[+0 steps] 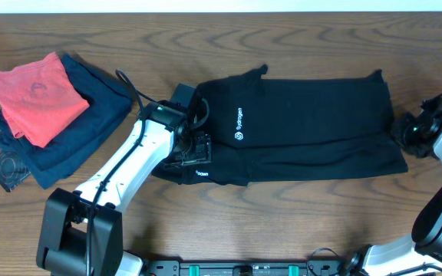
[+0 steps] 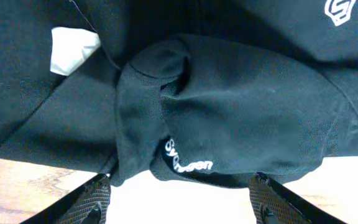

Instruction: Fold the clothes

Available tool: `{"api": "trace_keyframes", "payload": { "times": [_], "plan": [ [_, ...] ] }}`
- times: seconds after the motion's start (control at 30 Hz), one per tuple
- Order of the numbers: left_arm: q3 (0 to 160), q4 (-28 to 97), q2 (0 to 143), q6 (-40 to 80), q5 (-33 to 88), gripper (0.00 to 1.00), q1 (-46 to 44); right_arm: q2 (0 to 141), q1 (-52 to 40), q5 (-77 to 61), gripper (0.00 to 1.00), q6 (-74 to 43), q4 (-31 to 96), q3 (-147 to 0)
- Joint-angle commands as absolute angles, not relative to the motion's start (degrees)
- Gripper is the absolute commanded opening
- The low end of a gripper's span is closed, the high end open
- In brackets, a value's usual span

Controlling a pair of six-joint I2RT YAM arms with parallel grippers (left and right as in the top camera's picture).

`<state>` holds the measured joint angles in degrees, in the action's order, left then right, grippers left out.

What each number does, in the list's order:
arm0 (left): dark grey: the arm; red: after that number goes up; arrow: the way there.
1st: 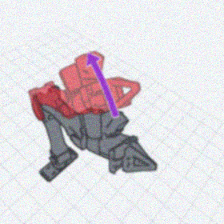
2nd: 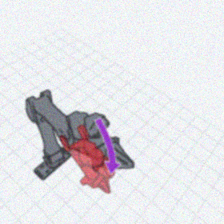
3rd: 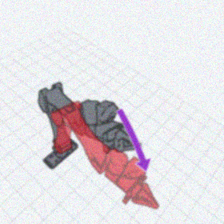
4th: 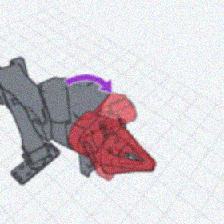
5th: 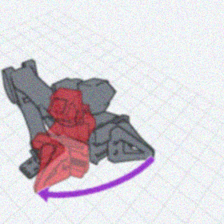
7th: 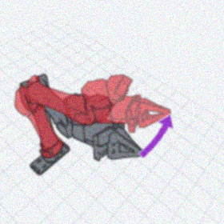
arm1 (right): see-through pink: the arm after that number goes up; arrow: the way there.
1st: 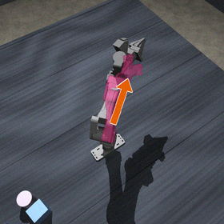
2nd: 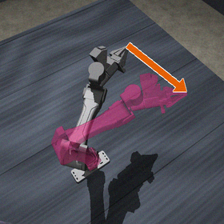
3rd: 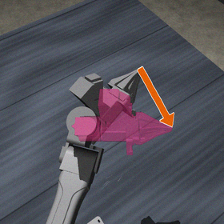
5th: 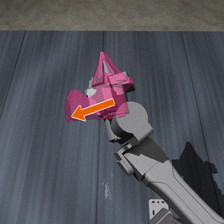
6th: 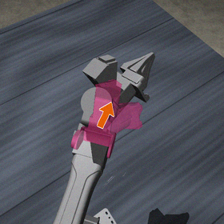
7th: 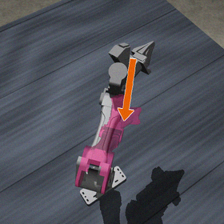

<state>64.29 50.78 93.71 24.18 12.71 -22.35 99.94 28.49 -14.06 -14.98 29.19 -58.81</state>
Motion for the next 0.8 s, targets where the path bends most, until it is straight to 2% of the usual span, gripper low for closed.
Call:
{"api": "trace_keyframes", "payload": {
  "times": [0.0,0.27,0.5,0.77],
  "plan": [
    [64.0,51.5,94.2,24.7,16.6,0.73,-22.6,100.4,28.5,-13.0,0.31,-14.1,33.2,-58.7],
    [64.0,48.6,94.5,24.8,18.4,0.74,-28.6,100.4,28.5,-4.8,0.30,-14.0,42.4,-58.7],
    [64.0,42.0,99.4,28.3,18.5,0.77,-35.0,100.4,28.5,-4.5,0.30,-14.0,43.5,-58.7],
    [64.5,37.8,104.9,23.5,20.5,0.77,-40.0,100.4,28.5,-4.5,0.31,-13.1,43.7,-58.7]
  ]
}}
